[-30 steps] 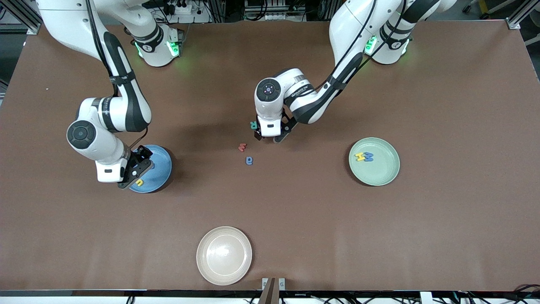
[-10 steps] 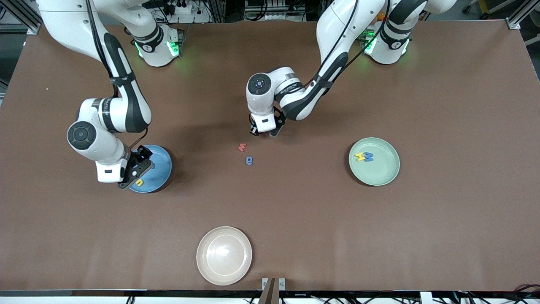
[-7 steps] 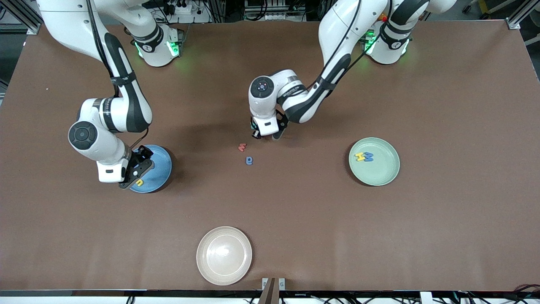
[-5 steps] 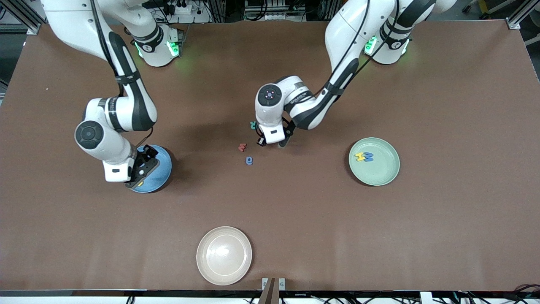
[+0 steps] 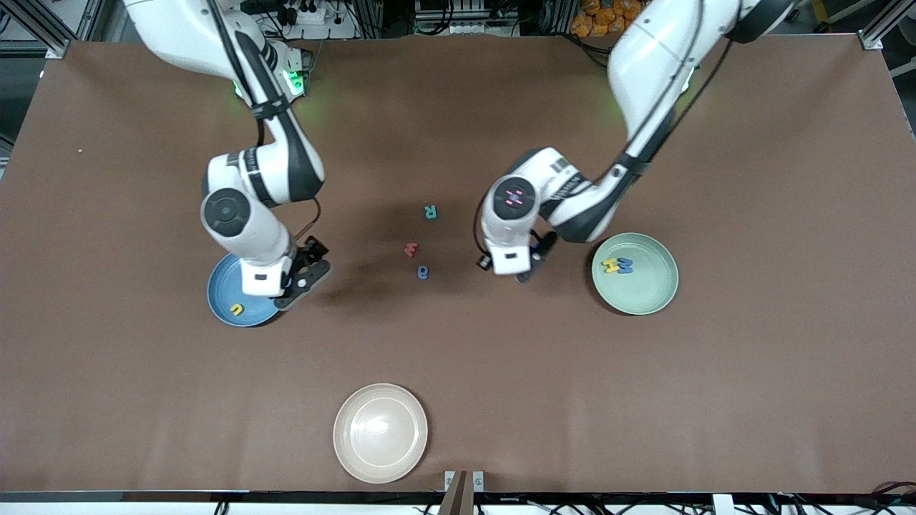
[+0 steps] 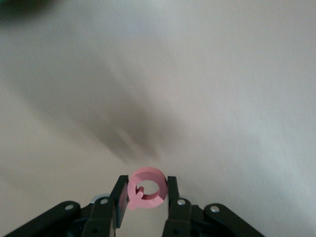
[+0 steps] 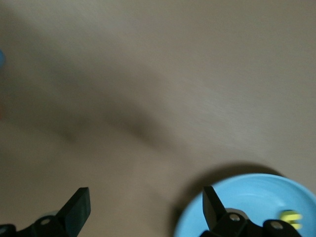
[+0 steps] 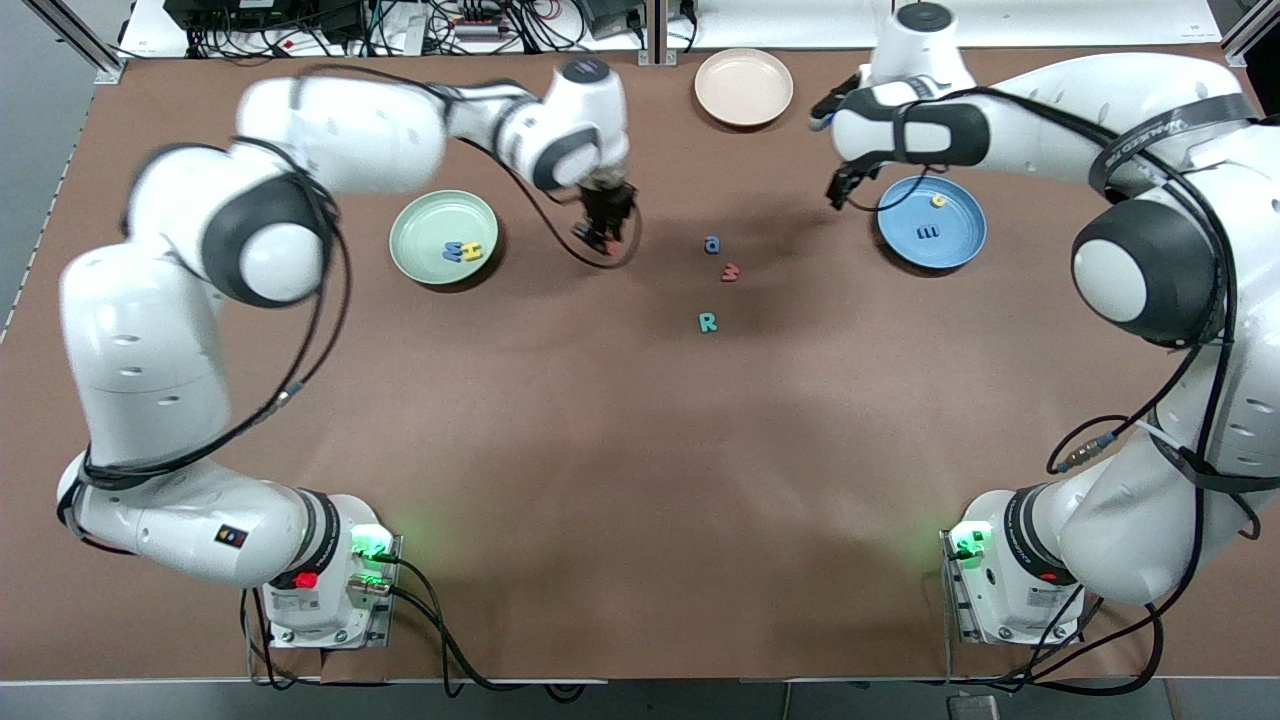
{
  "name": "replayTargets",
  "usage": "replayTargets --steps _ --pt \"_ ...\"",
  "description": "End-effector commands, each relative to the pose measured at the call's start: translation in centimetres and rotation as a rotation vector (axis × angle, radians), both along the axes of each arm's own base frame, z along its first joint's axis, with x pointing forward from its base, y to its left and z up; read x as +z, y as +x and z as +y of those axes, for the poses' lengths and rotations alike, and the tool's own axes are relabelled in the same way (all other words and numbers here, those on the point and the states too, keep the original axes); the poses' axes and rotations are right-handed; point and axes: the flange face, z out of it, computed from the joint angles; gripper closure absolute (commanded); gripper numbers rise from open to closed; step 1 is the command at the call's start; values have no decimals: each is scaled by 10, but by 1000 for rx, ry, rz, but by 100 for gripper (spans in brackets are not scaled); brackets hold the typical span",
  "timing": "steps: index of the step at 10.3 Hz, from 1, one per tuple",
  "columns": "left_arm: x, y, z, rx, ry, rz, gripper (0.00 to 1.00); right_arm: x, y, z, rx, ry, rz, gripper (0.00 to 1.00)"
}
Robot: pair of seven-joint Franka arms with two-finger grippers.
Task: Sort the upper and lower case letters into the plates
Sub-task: 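Carry the Q to the green plate while the right gripper reaches the W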
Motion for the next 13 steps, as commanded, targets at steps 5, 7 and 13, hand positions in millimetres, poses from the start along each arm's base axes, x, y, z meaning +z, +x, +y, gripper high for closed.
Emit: replayTargets --steps 5,7,13 --pt "22 23 200 -359 20 151 91 -9 -56 119 -485 -16 -14 0" --pt "12 28 254 -474 21 168 91 -30 -71 150 -655 -24 0 0" --pt "-2 27 281 -512 17 144 0 -79 -82 167 -916 83 108 0"
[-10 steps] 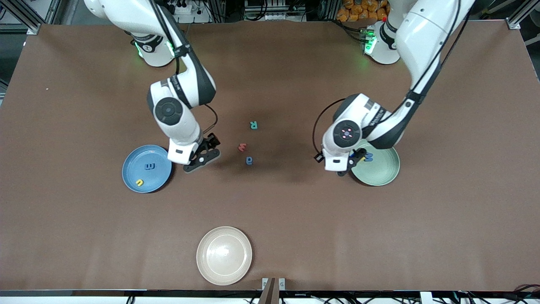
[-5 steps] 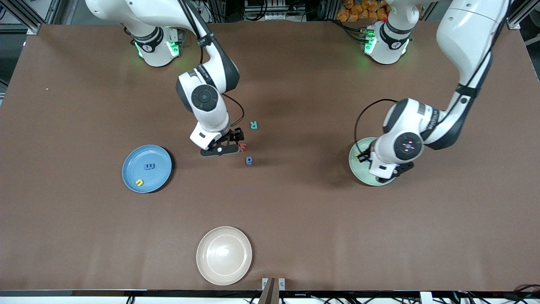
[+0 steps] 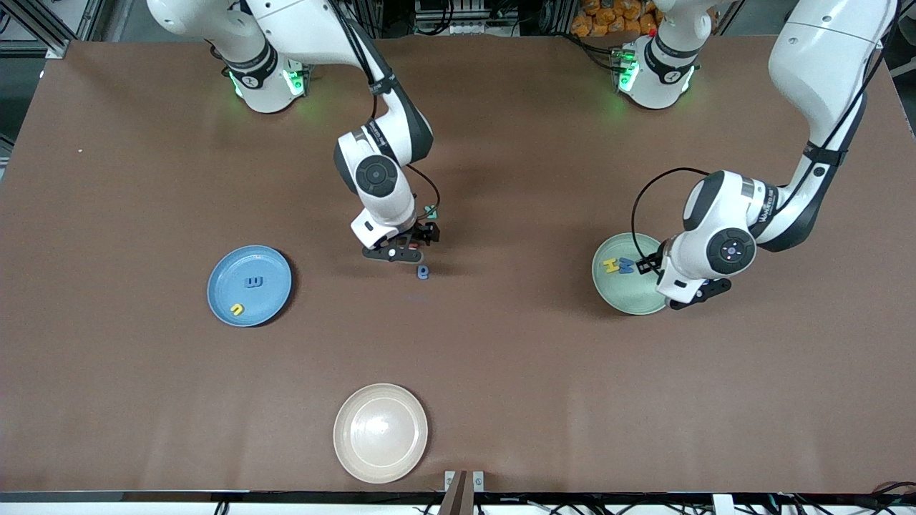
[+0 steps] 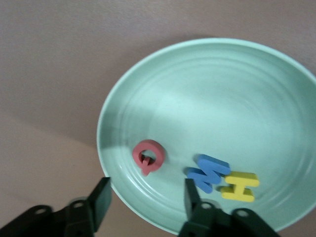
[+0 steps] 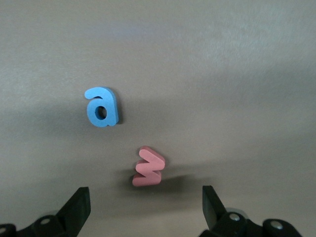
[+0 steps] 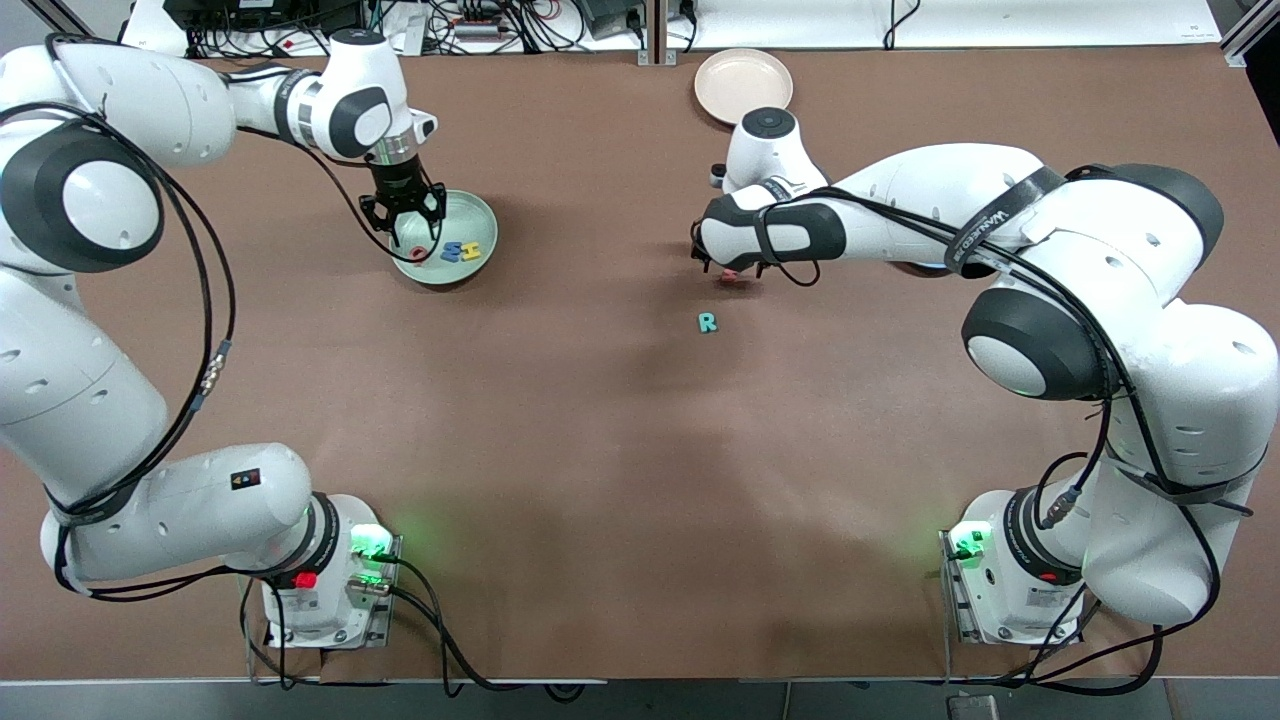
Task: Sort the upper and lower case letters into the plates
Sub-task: 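Carry the Q to the green plate while the right gripper reaches the W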
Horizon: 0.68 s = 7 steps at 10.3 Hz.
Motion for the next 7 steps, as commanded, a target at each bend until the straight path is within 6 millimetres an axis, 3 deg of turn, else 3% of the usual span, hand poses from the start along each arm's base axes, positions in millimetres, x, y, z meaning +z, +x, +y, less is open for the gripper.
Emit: replayTargets --steps 1,4,7 --pt "10 -5 -11 -20 15 -27 0 3 12 -3 -130 66 9 0" --pt "26 -10 -60 45 2 -57 0 -26 11 1 -263 55 -52 0" --pt "37 -18 -111 145 -33 -58 0 -39 1 -2 -248 31 -45 0"
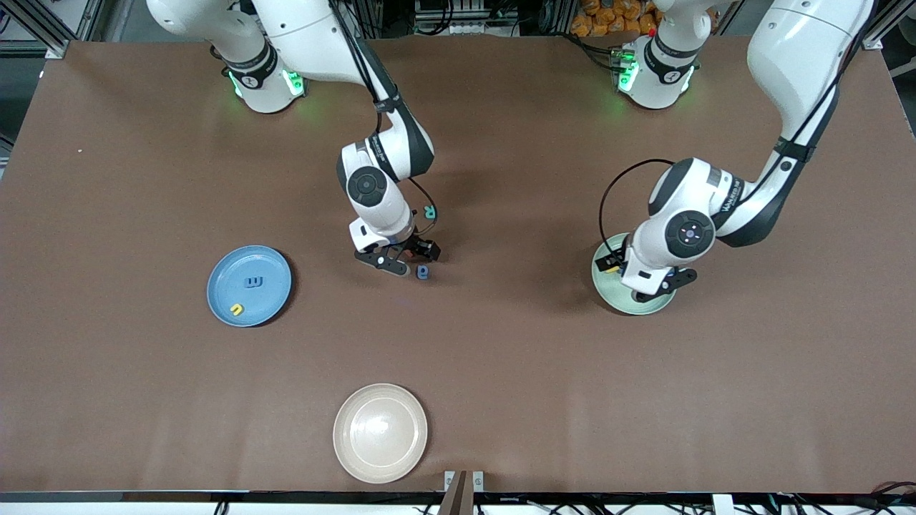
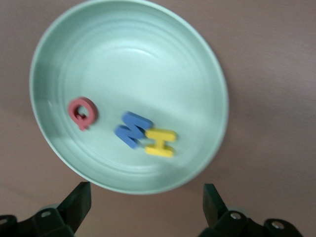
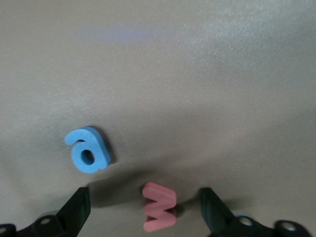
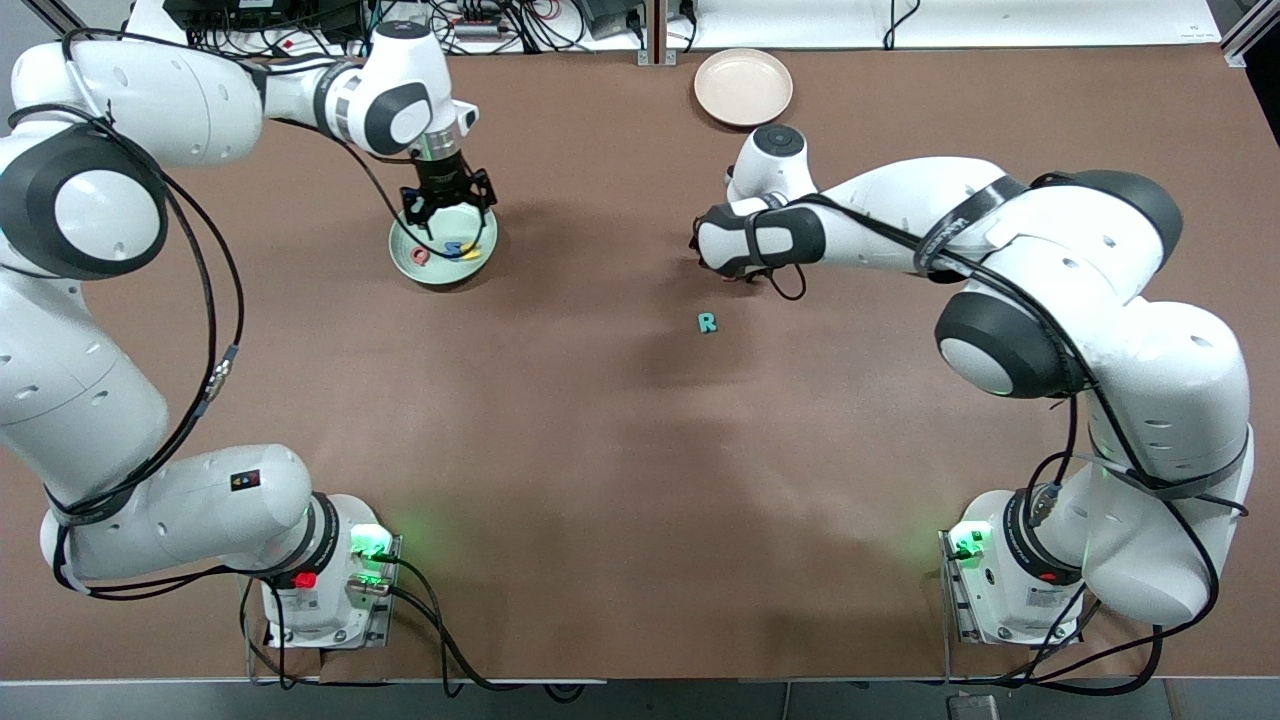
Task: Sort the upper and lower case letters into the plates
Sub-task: 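Release the Q in the green plate while the right gripper nears the W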
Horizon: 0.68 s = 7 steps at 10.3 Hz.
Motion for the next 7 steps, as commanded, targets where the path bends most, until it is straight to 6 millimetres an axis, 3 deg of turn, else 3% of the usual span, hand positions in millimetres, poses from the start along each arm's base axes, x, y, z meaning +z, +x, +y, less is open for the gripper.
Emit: replayTargets --steps 1,3,5,7 --pt "17 -16 -49 90 -29 4 0 -4 -8 2 -12 -2 8 0" --pt "33 -47 -108 155 -47 23 0 5 -14 8 -1 7 13 0" --pt "33 -72 -151 162 -49 44 0 10 -13 6 25 -38 23 0" --pt "30 -68 -162 175 -74 64 0 23 -10 3 45 -94 26 0"
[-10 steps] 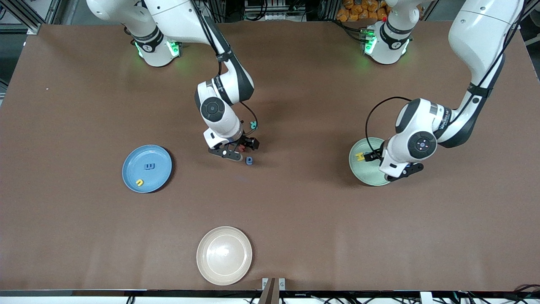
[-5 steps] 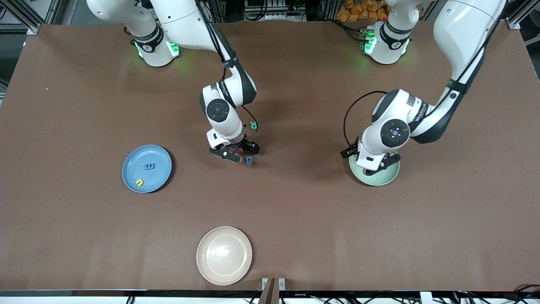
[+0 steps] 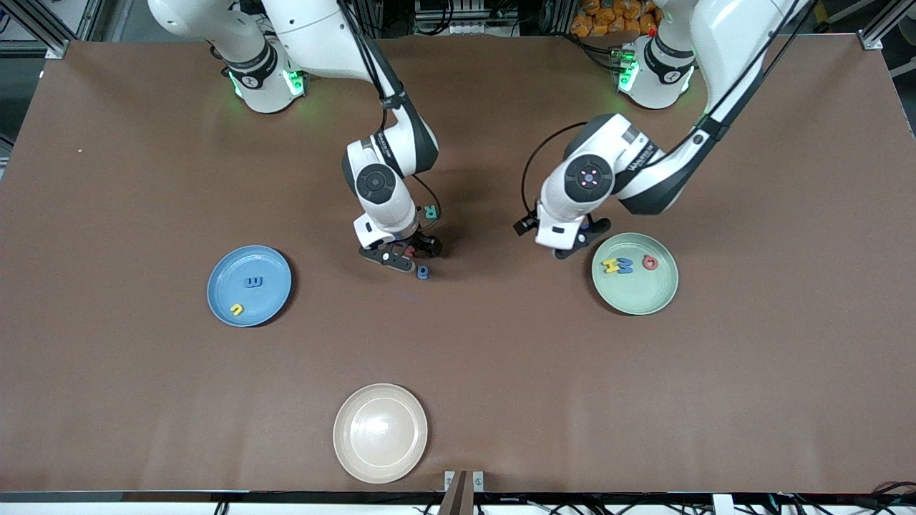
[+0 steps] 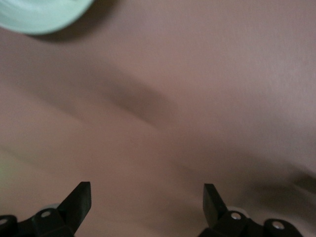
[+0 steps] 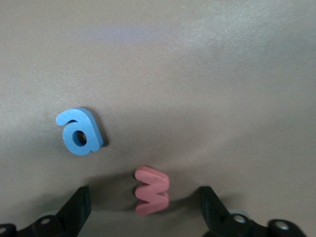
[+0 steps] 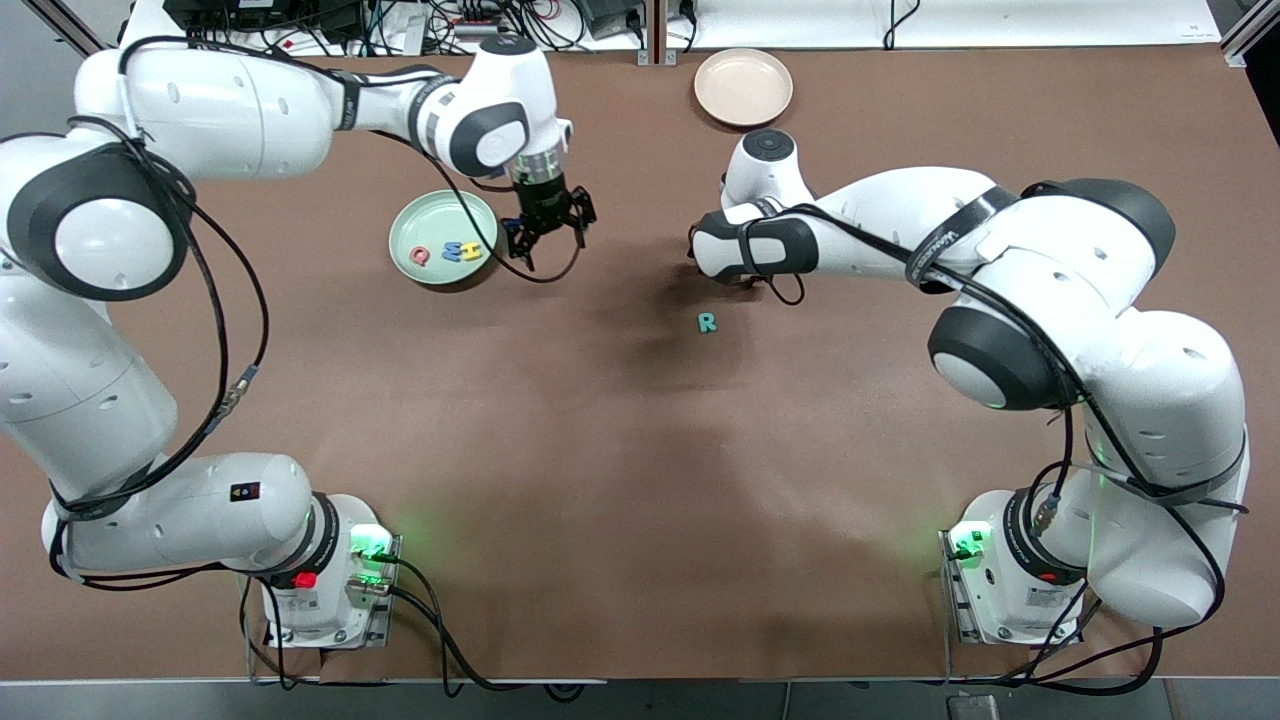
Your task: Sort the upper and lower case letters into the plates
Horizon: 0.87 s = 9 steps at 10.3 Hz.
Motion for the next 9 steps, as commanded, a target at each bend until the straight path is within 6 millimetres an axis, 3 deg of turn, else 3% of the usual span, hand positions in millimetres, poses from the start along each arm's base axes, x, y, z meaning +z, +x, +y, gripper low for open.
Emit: replayTargets --steps 1,4,5,6,7,9 --pt "-1 10 -8 29 -34 22 0 17 1 -4 2 -39 -2 0" --pt "4 14 -20 41 -50 18 0 16 3 -4 -6 -38 -8 0" --pt "4 18 -21 47 -57 19 0 14 2 -4 -5 -40 -9 14" --pt "6 16 -29 45 -61 17 0 11 1 -3 -1 -41 -22 64" --pt "7 18 -33 53 -66 17 0 10 1 -3 0 -37 -38 100" --pt "6 17 -52 83 -76 26 0 10 1 -2 1 -35 -41 100"
